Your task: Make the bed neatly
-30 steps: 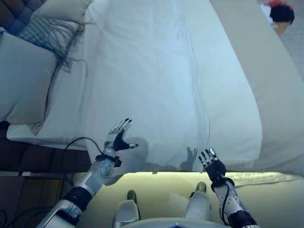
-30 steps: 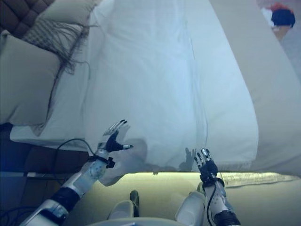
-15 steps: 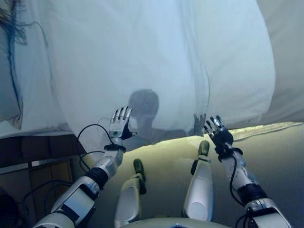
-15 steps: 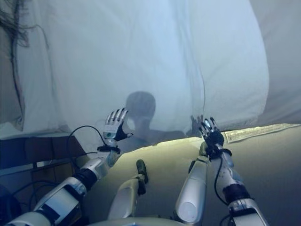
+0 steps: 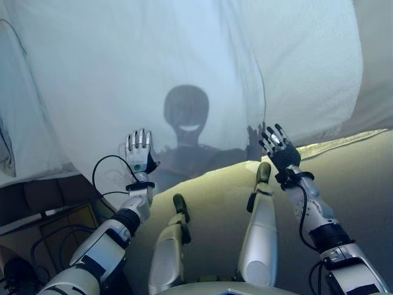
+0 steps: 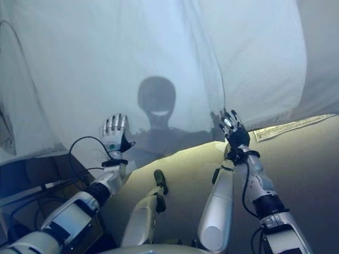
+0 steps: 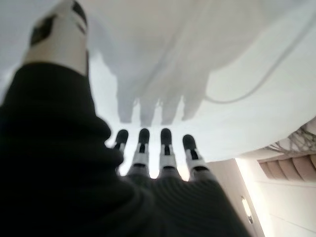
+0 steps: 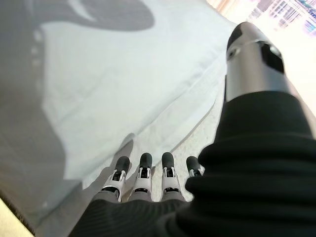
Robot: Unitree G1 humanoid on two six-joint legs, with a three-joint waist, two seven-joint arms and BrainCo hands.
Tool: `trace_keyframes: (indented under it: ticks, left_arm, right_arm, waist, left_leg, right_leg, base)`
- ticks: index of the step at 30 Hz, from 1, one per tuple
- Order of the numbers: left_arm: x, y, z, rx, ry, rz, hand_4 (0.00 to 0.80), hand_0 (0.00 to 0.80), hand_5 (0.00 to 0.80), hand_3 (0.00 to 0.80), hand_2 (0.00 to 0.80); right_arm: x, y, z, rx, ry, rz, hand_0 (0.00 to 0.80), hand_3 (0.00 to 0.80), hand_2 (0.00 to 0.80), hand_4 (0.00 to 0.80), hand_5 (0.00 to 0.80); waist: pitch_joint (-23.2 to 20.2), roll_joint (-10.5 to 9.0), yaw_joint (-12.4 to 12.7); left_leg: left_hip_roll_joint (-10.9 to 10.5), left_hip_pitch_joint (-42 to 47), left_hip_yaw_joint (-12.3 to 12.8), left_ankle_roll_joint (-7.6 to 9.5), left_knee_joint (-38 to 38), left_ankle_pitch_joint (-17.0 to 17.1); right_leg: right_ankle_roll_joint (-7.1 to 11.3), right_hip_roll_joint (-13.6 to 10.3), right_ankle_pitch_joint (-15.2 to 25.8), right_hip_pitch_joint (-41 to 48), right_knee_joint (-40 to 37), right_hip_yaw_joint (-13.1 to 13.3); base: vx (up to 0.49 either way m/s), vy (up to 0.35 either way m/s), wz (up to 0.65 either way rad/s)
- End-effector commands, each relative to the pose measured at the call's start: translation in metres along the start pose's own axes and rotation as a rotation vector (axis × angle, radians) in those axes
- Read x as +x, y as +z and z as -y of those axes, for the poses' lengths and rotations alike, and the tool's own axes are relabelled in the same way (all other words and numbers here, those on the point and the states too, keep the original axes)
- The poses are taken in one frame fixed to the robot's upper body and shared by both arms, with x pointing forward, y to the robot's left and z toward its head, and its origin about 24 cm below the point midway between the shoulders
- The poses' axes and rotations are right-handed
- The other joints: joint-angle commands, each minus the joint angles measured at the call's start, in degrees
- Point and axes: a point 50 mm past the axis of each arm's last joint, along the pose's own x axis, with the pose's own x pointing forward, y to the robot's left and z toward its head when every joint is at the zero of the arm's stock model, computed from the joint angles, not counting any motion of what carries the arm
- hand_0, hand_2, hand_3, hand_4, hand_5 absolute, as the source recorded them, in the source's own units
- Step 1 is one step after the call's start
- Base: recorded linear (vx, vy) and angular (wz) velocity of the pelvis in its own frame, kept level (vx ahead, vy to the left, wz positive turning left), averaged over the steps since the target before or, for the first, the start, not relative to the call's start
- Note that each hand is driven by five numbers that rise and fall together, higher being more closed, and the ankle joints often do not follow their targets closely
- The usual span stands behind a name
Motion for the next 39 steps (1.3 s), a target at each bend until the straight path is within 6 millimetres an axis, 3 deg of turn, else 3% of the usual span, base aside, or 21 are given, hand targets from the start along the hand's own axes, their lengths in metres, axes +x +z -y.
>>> trace_keyframes:
  ticks: [1, 7, 8, 9, 12, 15, 30, 35, 39]
  left_arm:
    - [0.03, -0.038, -0.023, 0.093, 0.09, -0.162, 0.0, 0.0, 0.0, 0.0, 0.0]
    - [0.039, -0.049, -0.023, 0.107, 0.0, -0.245, 0.0, 0.0, 0.0, 0.0, 0.0]
    - [0.039, -0.048, -0.023, 0.106, -0.001, -0.247, 0.543, 0.543, 0.543, 0.543, 0.543]
    - [0.039, -0.048, -0.023, 0.11, 0.004, -0.244, 0.8, 0.8, 0.8, 0.8, 0.8]
    - [0.046, -0.052, -0.03, 0.12, 0.032, -0.242, 0.8, 0.8, 0.8, 0.8, 0.8]
    - [0.049, -0.056, -0.032, 0.115, 0.034, -0.256, 0.8, 0.8, 0.8, 0.8, 0.8]
    - [0.039, -0.058, -0.018, 0.042, -0.022, -0.263, 0.8, 0.8, 0.8, 0.8, 0.8]
    - [0.021, -0.055, -0.003, -0.04, -0.081, -0.255, 0.8, 0.8, 0.8, 0.8, 0.8]
    - [-0.008, -0.059, 0.016, -0.083, -0.158, -0.255, 0.8, 0.8, 0.8, 0.8, 0.8]
  right_arm:
    - [0.008, 0.034, -0.025, 0.017, 0.113, 0.121, 0.0, 0.0, 0.0, 0.0, 0.0]
    - [0.01, 0.045, -0.034, 0.016, 0.158, 0.151, 0.0, 0.0, 0.0, 0.0, 0.0]
    - [0.011, 0.046, -0.034, 0.019, 0.161, 0.154, 0.0, 0.0, 0.0, 0.0, 0.0]
    - [0.01, 0.046, -0.037, 0.03, 0.169, 0.158, 0.0, 0.0, 0.0, 0.0, 0.0]
    - [0.01, 0.044, -0.04, 0.064, 0.191, 0.168, 0.0, 0.0, 0.0, 0.0, 0.0]
    - [0.009, 0.041, -0.041, 0.077, 0.203, 0.162, 0.0, 0.0, 0.0, 0.0, 0.0]
    - [0.005, 0.038, -0.032, 0.08, 0.188, 0.11, 0.0, 0.0, 0.0, 0.0, 0.0]
    - [-0.004, 0.02, -0.023, 0.104, 0.149, 0.064, 0.0, 0.0, 0.0, 0.0, 0.0]
    - [-0.018, 0.005, -0.006, 0.107, 0.096, 0.015, 0.0, 0.0, 0.0, 0.0, 0.0]
  waist:
    - [4.9, -2.45, -0.4]
    - [6.8, -3.97, -1.3]
    - [6.9, -4.14, -1.3]
    - [7.0, -4.71, -1.2]
    - [7.8, -6.37, -1.1]
    - [8.0, -6.85, -1.2]
    - [7.3, -5.36, -2.0]
    - [5.5, -4.92, -1.3]
    - [2.6, -3.99, -0.5]
  left_leg:
    - [3.9, -6.3, -3.4, 0.75, 2.4, 5.9]
    - [4.4, -11.2, -4.0, 0.82, 7.7, 4.9]
    - [4.6, -11.5, -4.0, 0.85, 7.7, 5.0]
    - [5.0, -11.8, -3.8, 0.85, 7.5, 5.2]
    - [5.8, -12.9, -4.0, 0.85, 7.9, 5.5]
    - [6.1, -13.4, -4.1, 0.9, 8.6, 5.6]
    - [6.6, -11.9, -3.5, 0.95, 10.1, 6.4]
    - [7.3, -8.0, -2.7, 0.82, 10.2, 5.9]
    - [7.2, -2.8, -1.9, 0.81, 9.8, 5.2]
  right_leg:
    - [4.56, 0.9, 12.9, -0.1, -8.1, -0.3]
    - [4.19, 1.0, 12.9, -3.3, -5.6, 0.6]
    - [4.18, 1.1, 12.9, -3.4, -5.8, 0.6]
    - [4.21, 1.3, 13.1, -3.1, -6.6, 0.1]
    - [4.21, 1.9, 13.6, -1.9, -8.1, -1.2]
    - [4.1, 1.9, 13.7, -1.5, -8.4, -1.5]
    - [3.83, 0.6, 12.7, 0.8, -8.3, -1.3]
    - [4.08, -1.2, 12.1, 4.6, -8.8, -2.5]
    - [4.21, -3.0, 11.2, 8.7, -8.6, -3.4]
  base:
    - [-0.055, -0.018, 0.04]
    - [-0.032, -0.002, -0.01]
    - [-0.03, -0.036, -0.05]
    - [-0.031, -0.079, -0.09]
    - [-0.031, -0.126, -0.13]
    - [0.003, -0.035, -0.16]
    - [0.01, 0.025, 0.0]
    - [0.083, -0.04, -0.02]
    - [0.155, -0.004, 0.01]
